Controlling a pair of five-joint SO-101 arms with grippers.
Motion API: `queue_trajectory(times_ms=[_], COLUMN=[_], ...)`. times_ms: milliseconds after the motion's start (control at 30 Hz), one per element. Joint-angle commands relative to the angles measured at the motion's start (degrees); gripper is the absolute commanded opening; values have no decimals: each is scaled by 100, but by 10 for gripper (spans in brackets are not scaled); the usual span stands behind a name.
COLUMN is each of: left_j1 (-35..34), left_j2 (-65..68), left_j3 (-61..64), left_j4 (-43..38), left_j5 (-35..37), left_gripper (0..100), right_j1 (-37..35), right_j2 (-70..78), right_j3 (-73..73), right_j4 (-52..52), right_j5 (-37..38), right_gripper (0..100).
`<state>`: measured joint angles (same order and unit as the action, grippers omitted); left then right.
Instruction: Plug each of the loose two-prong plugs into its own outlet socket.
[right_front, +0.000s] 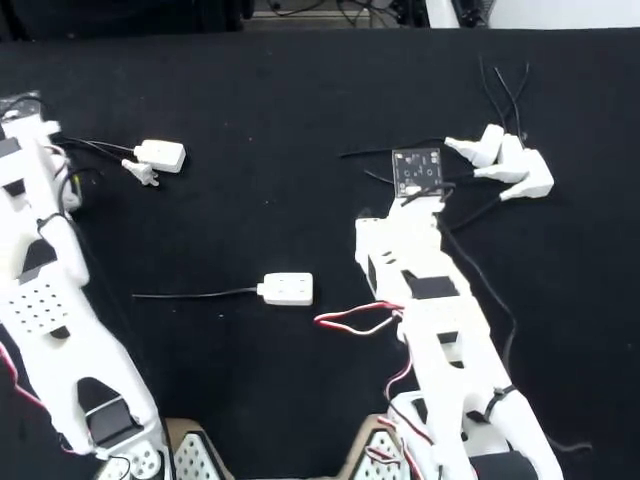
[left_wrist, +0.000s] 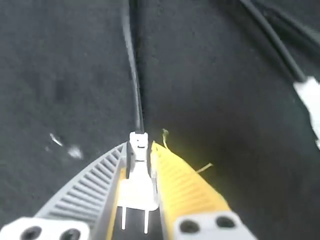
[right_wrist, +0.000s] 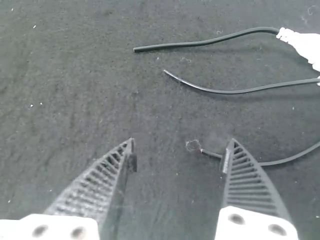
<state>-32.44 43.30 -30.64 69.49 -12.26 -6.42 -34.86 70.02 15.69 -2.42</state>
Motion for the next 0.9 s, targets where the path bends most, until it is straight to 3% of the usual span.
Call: queue_trajectory(times_ms=[0, 267, 567, 700, 867], left_j1=[154, 163, 180, 295, 1174], left_j2=[0, -527, -1960, -2796, -4132], left_j3=[-338, -910, -822, -48, 1534], left_j4=[413, 2013, 3138, 3130, 3033], left_j5=[193, 501, 519, 730, 738], left_gripper=[32, 30, 30, 30, 30], right_j1=[-97, -97, -97, -88, -70], right_j2=[-207, -215, -215, -215, -215], right_j3=[-268, -277, -286, -286, -286], right_j4=[-97, -97, -97, -97, -97], right_j5=[-9, -9, -9, -9, -9], right_gripper=[272, 272, 272, 272, 272])
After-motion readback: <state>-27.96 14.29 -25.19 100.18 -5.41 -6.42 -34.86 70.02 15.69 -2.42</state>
